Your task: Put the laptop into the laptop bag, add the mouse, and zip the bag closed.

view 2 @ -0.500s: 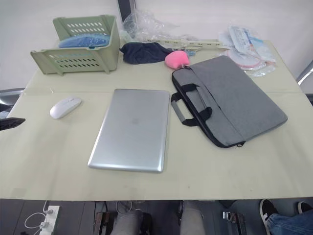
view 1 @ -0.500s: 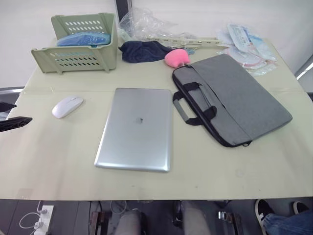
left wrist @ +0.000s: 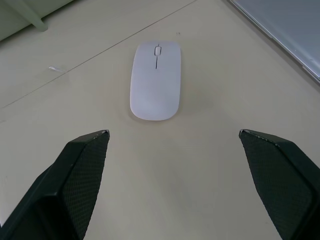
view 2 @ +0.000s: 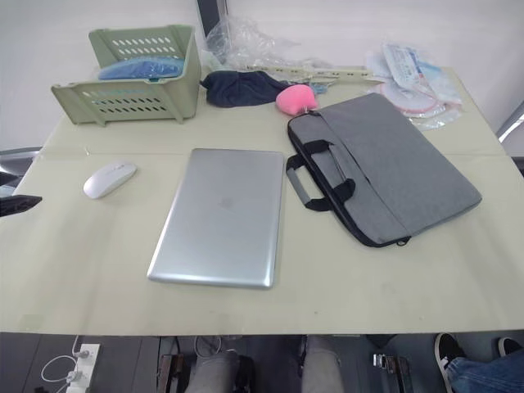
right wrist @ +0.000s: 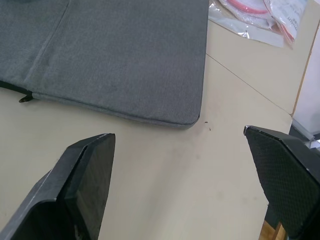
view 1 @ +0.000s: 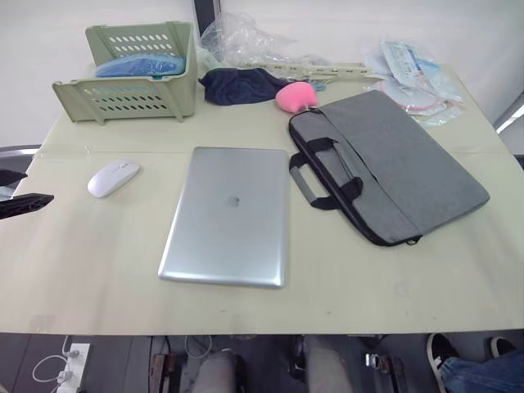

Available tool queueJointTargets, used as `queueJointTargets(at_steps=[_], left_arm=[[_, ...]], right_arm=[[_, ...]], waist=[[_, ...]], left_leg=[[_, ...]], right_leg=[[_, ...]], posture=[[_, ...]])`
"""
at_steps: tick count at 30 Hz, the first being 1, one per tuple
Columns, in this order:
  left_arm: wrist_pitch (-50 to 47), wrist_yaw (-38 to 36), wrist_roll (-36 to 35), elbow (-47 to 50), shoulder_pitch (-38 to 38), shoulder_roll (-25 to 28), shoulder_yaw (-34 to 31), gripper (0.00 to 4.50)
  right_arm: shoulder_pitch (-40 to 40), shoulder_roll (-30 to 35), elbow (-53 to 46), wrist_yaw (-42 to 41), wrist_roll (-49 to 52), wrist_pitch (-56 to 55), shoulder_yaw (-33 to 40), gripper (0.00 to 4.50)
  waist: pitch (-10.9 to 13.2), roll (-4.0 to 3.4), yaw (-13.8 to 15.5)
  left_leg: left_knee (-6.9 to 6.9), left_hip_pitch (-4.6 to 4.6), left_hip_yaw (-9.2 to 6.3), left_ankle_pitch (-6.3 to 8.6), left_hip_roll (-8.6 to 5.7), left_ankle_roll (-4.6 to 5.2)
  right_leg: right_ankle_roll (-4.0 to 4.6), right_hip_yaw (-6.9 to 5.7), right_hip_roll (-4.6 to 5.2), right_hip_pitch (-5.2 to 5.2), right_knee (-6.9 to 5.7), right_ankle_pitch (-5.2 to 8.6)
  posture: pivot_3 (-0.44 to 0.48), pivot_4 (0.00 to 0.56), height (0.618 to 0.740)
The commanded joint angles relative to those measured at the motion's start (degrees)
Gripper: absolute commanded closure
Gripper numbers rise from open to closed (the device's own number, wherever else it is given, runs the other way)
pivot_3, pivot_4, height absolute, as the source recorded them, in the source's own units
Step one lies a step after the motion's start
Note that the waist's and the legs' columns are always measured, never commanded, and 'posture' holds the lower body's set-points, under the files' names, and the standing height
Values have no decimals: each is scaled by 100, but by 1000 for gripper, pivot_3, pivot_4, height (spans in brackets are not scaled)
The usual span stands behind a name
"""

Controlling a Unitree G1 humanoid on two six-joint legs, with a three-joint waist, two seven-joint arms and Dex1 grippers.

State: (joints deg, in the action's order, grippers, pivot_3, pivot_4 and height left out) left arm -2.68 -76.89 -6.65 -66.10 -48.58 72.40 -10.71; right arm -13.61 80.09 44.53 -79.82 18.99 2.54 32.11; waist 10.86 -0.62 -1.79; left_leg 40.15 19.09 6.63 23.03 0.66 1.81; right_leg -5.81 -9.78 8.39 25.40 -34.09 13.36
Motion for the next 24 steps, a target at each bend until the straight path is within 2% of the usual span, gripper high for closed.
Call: queueJointTargets(at_steps=[1,24], left_arm=[[6,17,-67,11,-79,134,-142,39],[-184,-184,-173,89,53,204,-265,39]], right_arm=[[-96,99,38,48,19,-41,96,0],[-266,92,58,-65,26,-29,-83,0]], waist=[[0,0,0],[0,0,-1]], left_leg=[[0,0,0,0,0,0],[1,0,0,0,0,0]], right_leg=[[0,0,0,0,0,0],[0,0,0,0,-1,0]], posture=[[0,150,740],[0,150,740]])
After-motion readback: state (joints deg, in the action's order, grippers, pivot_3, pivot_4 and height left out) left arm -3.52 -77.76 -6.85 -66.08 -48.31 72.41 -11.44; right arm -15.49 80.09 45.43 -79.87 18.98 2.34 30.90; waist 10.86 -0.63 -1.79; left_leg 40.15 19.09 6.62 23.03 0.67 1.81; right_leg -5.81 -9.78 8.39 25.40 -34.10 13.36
